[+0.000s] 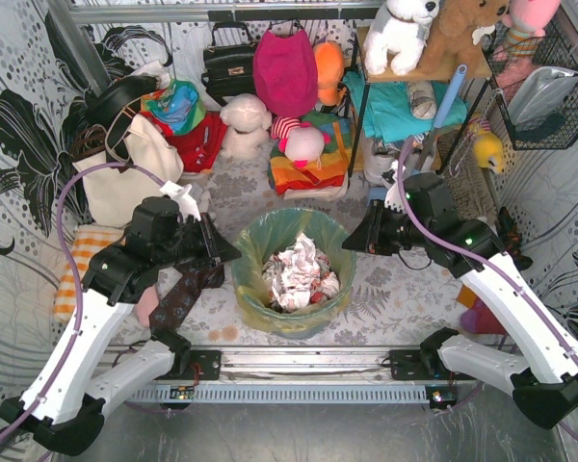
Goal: Tie the trash bag
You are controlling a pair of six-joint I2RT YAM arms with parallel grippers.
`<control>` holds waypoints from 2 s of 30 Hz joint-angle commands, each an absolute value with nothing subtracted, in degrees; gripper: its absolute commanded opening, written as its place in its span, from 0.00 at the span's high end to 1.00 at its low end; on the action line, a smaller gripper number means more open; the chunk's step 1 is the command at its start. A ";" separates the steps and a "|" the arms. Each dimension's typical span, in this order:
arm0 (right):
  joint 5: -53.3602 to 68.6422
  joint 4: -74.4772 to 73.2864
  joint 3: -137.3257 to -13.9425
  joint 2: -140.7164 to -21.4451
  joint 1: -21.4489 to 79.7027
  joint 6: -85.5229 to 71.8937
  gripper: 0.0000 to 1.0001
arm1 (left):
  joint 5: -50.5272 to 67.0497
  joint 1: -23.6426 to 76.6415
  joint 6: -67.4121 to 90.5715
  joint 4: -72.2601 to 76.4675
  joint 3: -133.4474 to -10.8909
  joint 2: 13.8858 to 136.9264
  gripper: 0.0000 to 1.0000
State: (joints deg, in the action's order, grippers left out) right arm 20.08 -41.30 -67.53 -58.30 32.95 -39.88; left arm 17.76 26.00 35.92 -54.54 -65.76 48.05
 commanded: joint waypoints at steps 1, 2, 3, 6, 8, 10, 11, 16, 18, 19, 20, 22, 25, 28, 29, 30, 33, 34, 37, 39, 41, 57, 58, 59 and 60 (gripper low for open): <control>19.80 -38.49 -66.59 -58.17 33.32 -41.55 0.92 | 19.77 26.28 35.31 -51.60 -67.83 48.67 0.87; 19.51 -38.45 -66.99 -58.31 33.39 -41.53 0.94 | 19.75 26.28 35.45 -51.10 -67.85 48.87 0.89; 19.22 -38.29 -67.50 -58.63 33.38 -41.42 0.95 | 19.73 26.24 35.58 -50.39 -67.93 49.13 0.92; 18.19 -37.87 -69.03 -59.41 33.35 -41.14 1.00 | 19.53 26.27 35.96 -47.90 -68.46 50.17 0.97; 17.41 -37.52 -70.14 -60.20 33.32 -40.97 1.00 | 19.55 26.23 35.96 -46.39 -69.40 51.24 1.00; 17.15 -36.74 -71.21 -60.97 33.33 -40.85 1.00 | 19.29 26.22 35.74 -45.03 -70.53 52.59 1.00; 17.14 -36.30 -71.80 -61.43 33.34 -40.86 1.00 | 19.26 26.27 35.69 -44.26 -71.14 53.32 1.00; 15.34 -34.81 -74.82 -62.71 33.35 -41.04 1.00 | 19.48 26.27 35.47 -41.19 -73.04 56.22 1.00; 13.80 -34.54 -75.58 -62.89 33.32 -41.00 1.00 | 18.93 26.23 35.29 -40.38 -73.32 56.93 1.00; 12.88 -34.44 -75.93 -63.03 33.36 -40.96 1.00 | 18.64 26.23 35.25 -39.78 -73.31 57.26 1.00; 12.01 -34.39 -76.28 -63.27 33.33 -40.87 1.00 | 18.42 26.21 35.24 -39.21 -73.38 57.67 1.00; 10.87 -34.53 -77.24 -63.93 33.37 -40.76 1.00 | 18.76 26.28 35.24 -38.06 -73.68 58.64 1.00; 10.11 -34.53 -78.54 -64.99 33.38 -40.12 1.00 | 18.79 26.23 35.10 -36.73 -73.49 59.53 1.00; 9.56 -34.57 -78.75 -65.66 33.33 -39.69 1.00 | 18.55 26.23 34.79 -35.78 -72.16 60.26 1.00; 9.17 -34.87 -78.83 -65.94 33.32 -39.54 1.00 | 18.67 26.26 34.68 -35.79 -71.87 60.62 1.00; 8.76 -35.31 -78.84 -66.12 33.31 -39.45 1.00 | 18.70 26.28 34.64 -35.93 -71.63 61.00 0.99; 6.94 -36.40 -78.47 -66.28 33.39 -39.29 1.00 | 19.09 26.23 34.72 -34.99 -70.66 61.14 0.86; 6.34 -36.77 -78.34 -66.27 33.34 -39.21 1.00 | 18.96 26.25 34.72 -34.79 -70.52 61.17 0.82; 5.02 -37.54 -78.21 -65.99 33.32 -39.20 0.88 | 18.92 26.28 34.02 -35.75 -71.35 61.72 0.75; 4.49 -37.90 -78.58 -65.69 33.32 -39.03 0.81 | 18.42 26.27 33.34 -37.15 -72.67 62.04 0.62; 3.83 -38.40 -79.31 -65.39 33.33 -38.93 0.76 | 17.55 26.25 32.72 -38.36 -74.22 62.07 0.51; -4.02 -47.28 -86.61 -60.42 33.33 -36.30 0.44 | -3.90 26.09 36.52 -55.17 -77.68 52.65 0.37; -4.46 -47.86 -86.76 -60.08 33.31 -36.34 0.44 | -4.98 26.10 38.23 -55.17 -75.41 51.35 0.37; -4.96 -48.54 -87.01 -59.65 33.32 -36.49 0.44 | -5.84 26.10 40.28 -55.04 -73.10 50.06 0.37; -5.27 -49.22 -87.20 -59.09 33.32 -36.74 0.45 | -5.97 26.10 41.71 -54.43 -70.46 48.49 0.38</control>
